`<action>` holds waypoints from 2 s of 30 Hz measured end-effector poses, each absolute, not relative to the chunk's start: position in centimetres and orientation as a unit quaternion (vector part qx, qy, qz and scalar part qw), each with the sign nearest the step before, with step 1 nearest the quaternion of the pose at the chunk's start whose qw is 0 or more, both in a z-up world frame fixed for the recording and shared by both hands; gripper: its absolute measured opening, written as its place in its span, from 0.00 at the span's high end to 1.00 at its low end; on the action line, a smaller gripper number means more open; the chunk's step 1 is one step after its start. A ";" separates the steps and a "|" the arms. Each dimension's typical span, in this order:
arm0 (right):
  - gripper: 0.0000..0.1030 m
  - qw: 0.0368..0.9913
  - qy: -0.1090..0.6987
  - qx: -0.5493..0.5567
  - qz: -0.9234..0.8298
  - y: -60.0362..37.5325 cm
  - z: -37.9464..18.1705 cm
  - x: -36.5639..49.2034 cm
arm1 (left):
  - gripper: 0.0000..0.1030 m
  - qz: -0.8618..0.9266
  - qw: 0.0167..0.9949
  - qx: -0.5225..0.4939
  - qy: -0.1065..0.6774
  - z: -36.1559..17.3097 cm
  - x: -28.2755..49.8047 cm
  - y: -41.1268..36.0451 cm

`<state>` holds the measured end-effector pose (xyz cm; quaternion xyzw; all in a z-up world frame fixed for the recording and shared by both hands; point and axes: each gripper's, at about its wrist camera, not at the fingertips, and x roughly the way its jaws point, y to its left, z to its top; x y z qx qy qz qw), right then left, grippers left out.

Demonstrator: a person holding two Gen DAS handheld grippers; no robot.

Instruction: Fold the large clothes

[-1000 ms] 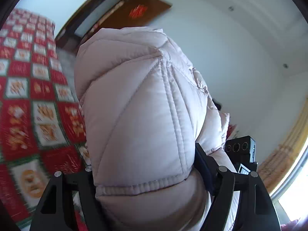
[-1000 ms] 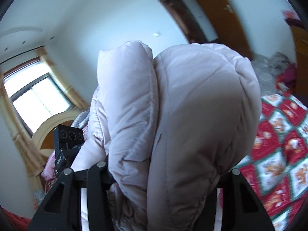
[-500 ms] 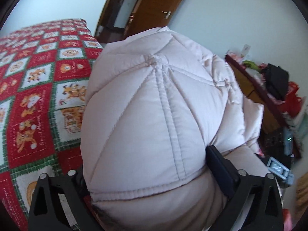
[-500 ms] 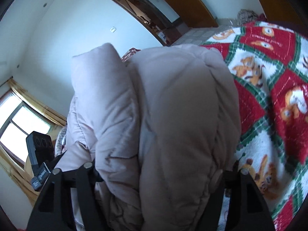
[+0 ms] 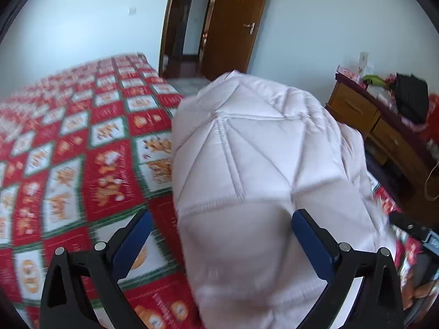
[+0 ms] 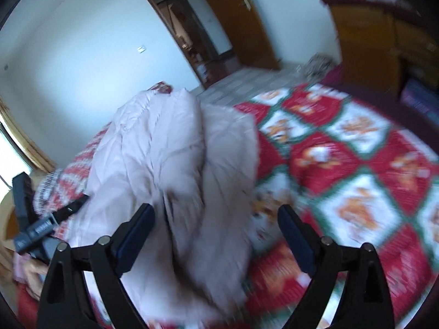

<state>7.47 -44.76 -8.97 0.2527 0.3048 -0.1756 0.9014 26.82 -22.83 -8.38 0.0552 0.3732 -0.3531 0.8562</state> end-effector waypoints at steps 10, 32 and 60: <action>0.01 0.916 0.251 0.134 -0.282 -38.1 -6.1 1.7 | 0.01 -0.308 0.889 0.122 0.318 -8.4 19.7 -20.5; 0.00 0.946 0.199 0.103 -0.234 -29.5 -0.5 -5.2 | 0.01 -0.279 0.914 0.095 0.280 -2.6 7.3 -15.5; 0.00 0.958 0.135 0.100 -0.234 -28.2 2.4 -6.9 | 0.01 -0.255 0.945 0.085 0.187 1.3 3.3 -13.5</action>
